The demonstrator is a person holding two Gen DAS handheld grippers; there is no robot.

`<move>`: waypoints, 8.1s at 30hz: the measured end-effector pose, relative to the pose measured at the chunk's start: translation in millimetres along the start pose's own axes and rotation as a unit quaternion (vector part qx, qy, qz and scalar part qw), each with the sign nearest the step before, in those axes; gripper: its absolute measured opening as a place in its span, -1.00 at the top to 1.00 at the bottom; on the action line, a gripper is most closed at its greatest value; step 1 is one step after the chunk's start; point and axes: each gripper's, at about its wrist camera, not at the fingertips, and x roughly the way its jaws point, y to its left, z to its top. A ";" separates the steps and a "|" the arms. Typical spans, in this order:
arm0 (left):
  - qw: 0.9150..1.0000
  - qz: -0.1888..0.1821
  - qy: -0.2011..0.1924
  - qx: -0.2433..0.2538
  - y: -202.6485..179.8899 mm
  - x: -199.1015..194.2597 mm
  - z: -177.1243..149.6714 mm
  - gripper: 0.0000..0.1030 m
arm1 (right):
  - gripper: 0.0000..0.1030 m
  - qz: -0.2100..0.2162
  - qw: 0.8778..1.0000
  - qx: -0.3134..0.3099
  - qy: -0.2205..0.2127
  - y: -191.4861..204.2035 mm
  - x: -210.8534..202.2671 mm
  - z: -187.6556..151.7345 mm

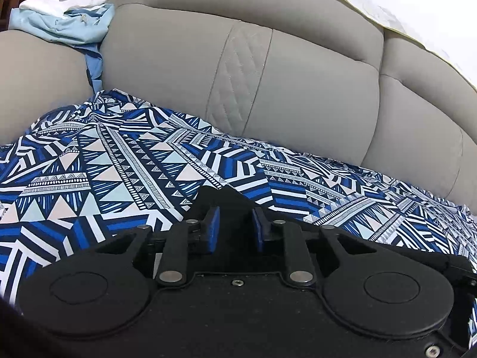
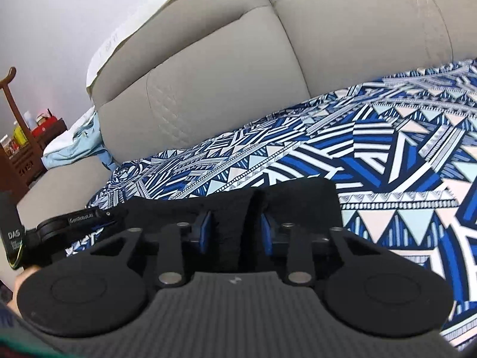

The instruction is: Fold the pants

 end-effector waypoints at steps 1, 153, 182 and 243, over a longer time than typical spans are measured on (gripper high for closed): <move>1.000 -0.001 -0.002 0.003 -2.0 2.2 -0.6 0.58 | 0.28 -0.001 1.000 -0.005 -0.003 0.1 -2.0 -0.6; 0.994 -0.051 0.076 0.061 4.5 16.9 -0.6 -0.56 | -0.44 -0.061 0.995 -0.072 0.026 -21.7 3.3 3.3; 0.997 0.032 0.053 0.054 -0.6 112.3 64.7 0.54 | 0.21 -0.065 0.995 -0.070 0.037 1.0 110.9 64.9; 0.990 0.015 0.040 0.132 -9.9 -77.9 -34.4 -0.88 | -1.00 -0.121 0.977 -0.150 -0.095 81.1 -25.8 -52.1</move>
